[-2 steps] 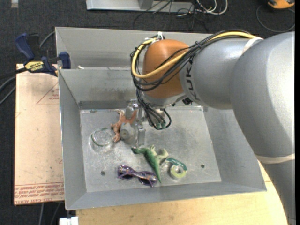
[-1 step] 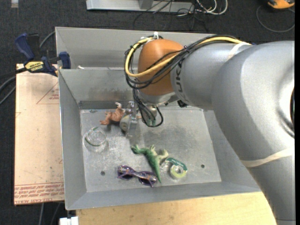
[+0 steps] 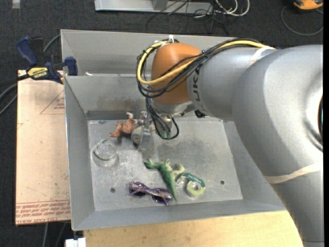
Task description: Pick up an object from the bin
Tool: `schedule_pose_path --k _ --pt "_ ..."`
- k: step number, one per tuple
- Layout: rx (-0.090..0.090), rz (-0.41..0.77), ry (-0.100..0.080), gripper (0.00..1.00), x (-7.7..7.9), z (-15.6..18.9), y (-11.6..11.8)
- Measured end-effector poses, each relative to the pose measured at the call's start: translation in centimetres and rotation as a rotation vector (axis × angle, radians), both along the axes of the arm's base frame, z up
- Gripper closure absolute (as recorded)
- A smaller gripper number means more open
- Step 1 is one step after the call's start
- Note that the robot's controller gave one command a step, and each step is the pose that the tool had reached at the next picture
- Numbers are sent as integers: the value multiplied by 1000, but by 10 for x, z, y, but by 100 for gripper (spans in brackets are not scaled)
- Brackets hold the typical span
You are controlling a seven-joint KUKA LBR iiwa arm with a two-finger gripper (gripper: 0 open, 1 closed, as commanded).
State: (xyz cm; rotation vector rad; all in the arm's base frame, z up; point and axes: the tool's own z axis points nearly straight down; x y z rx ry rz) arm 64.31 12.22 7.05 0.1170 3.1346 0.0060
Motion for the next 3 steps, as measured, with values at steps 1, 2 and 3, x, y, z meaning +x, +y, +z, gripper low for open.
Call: schedule_pose_path --k 1,2,3 --pt "0 52 -3 100 7 38 4" --pt "1 48 -7 100 10 97 12" --pt "0 103 -14 100 9 173 -14"
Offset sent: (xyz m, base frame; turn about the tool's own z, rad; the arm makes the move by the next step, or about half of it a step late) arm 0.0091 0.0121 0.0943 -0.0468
